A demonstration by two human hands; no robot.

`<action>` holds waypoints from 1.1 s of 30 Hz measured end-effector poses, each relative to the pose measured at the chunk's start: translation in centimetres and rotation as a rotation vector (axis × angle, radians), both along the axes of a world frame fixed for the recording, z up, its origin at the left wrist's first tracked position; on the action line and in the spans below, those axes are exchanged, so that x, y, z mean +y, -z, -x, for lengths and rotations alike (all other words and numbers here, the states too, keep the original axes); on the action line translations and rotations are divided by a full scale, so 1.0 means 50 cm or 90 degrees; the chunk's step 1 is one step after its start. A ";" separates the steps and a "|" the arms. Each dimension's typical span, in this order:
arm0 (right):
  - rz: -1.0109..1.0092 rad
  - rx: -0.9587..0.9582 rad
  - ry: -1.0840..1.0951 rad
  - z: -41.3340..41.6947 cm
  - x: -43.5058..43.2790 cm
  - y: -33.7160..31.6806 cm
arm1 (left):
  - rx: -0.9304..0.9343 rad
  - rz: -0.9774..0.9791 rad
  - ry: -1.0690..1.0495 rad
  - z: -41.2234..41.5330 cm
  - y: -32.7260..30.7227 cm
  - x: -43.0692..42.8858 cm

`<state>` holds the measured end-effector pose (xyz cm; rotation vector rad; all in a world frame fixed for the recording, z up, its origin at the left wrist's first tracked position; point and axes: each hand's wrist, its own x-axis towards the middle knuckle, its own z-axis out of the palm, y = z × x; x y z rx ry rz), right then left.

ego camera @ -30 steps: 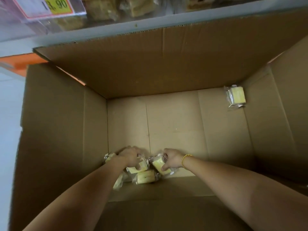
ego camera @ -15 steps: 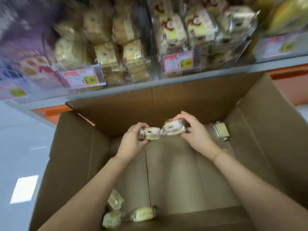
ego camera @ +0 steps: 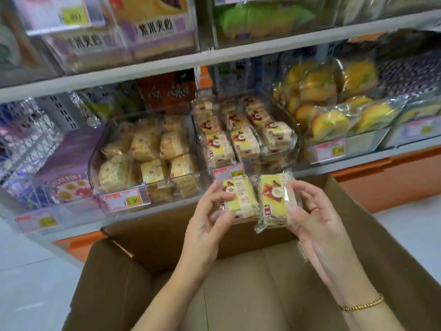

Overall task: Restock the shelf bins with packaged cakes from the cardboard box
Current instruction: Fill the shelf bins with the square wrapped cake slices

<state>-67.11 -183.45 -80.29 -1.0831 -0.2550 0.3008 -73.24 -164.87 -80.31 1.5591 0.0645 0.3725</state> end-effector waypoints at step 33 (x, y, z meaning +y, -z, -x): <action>0.226 0.052 0.110 -0.441 0.154 -0.209 | 0.063 0.121 -0.197 -0.350 -0.188 0.088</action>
